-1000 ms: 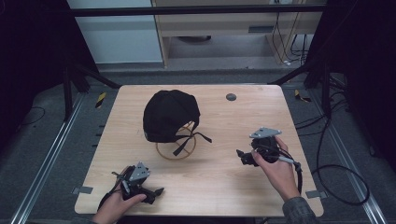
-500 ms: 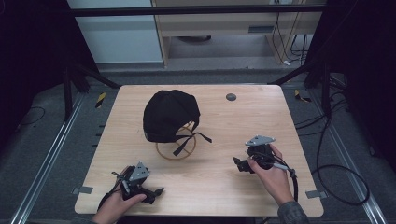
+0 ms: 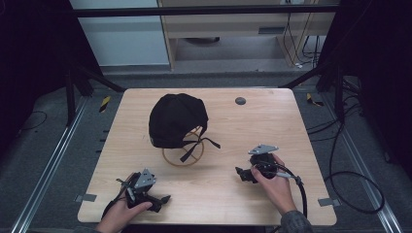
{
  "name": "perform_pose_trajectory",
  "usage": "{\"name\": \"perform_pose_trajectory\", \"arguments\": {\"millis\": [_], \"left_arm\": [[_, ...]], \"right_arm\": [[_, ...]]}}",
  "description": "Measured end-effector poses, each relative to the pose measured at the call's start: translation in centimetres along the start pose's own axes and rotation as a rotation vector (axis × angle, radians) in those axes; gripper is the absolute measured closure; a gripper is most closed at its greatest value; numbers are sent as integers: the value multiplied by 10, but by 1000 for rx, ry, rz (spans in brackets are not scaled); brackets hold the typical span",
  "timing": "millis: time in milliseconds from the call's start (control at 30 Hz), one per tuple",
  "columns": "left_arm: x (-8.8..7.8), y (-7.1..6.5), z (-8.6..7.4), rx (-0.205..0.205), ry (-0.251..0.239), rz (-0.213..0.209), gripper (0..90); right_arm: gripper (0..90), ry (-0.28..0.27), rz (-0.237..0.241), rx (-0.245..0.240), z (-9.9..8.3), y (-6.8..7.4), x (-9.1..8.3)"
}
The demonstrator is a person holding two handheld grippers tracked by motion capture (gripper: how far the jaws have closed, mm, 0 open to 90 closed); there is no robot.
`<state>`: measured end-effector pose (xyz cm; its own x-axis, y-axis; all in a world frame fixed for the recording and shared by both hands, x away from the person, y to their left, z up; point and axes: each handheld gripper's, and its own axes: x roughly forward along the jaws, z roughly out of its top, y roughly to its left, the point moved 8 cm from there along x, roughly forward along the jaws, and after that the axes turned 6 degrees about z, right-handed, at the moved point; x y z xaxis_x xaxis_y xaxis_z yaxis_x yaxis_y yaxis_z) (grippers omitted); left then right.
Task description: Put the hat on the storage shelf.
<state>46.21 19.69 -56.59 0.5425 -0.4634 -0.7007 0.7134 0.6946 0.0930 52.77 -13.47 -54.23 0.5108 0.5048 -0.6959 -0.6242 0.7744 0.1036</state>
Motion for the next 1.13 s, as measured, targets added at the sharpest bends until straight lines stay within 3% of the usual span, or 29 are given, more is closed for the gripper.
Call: {"name": "perform_pose_trajectory", "arguments": {"millis": [200, 533, 767, 833, 1133], "left_arm": [[0, 0, 0, 0, 0, 0, 0], [0, 0, 0, 0, 0, 0, 0], [0, 0, 0, 0, 0, 0, 0], [0, 0, 0, 0, 0, 0, 0], [0, 0, 0, 0, 0, -1, 0]], "right_arm": [[105, 18, 15, 14, -5, 4, 15], [95, -25, 16, 43, -2, 6, 26], [71, -49, -30, 27, -2, 8, 32], [69, -35, -47, -5, -2, 8, 33], [67, -33, -43, -12, -3, 9, 32]]}}
